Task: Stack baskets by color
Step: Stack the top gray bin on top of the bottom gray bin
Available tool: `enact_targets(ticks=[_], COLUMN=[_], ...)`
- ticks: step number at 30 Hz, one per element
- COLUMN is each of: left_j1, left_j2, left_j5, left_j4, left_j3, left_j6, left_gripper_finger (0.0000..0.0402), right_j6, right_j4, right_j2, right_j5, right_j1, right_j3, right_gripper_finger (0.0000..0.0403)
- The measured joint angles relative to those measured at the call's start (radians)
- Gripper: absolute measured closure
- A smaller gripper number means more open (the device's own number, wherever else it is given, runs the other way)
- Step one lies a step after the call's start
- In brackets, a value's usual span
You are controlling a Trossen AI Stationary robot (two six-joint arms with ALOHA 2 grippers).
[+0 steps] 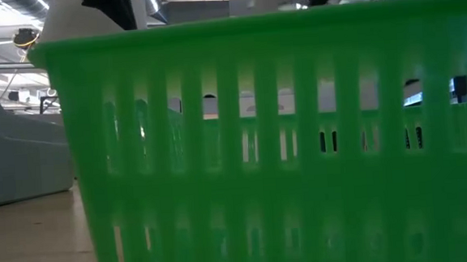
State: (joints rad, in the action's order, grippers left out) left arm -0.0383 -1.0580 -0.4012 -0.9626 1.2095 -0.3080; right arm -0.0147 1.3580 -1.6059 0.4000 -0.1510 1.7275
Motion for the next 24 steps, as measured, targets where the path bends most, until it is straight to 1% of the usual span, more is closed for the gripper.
enact_targets(ticks=[3,5,9,11,15,18,21,24], left_j1=[0.005,0.018,0.056,0.085,0.139,0.166,0.185,0.196], left_j2=[0.0,0.0,0.0,0.0,-0.022,-0.055,-0.101,-0.151], left_j5=[0.001,0.021,0.126,0.168,0.176,0.175,0.175,0.175], left_j4=[0.033,0.065,0.154,0.203,0.292,0.315,0.32,0.37], left_j3=[0.0,0.0,0.0,0.0,0.001,0.001,0.0,0.0], left_j6=[-0.084,-0.166,-0.39,-0.459,-0.508,-0.515,-0.544,-0.57], left_gripper_finger=[0.0338,0.0338,0.0338,0.0338,0.0338,0.0338,0.0338,0.0338], right_j6=[-0.057,-0.088,-0.119,-0.099,-0.072,-0.07,-0.045,-0.028], right_j4=[-0.074,-0.107,-0.11,-0.091,-0.043,0.015,0.116,0.217], right_j2=[-0.027,-0.049,-0.108,-0.137,-0.178,-0.201,-0.233,-0.27], right_j5=[-0.007,-0.013,-0.033,-0.054,-0.115,-0.158,-0.186,-0.191], right_j1=[-0.056,-0.086,-0.114,-0.117,-0.114,-0.114,-0.114,-0.115], right_j3=[0.0,0.0,0.0,0.0,0.0,0.004,0.06,0.143], right_gripper_finger=[0.0403,0.0403,0.0403,0.0403,0.0403,0.0403,0.0403,0.0403])
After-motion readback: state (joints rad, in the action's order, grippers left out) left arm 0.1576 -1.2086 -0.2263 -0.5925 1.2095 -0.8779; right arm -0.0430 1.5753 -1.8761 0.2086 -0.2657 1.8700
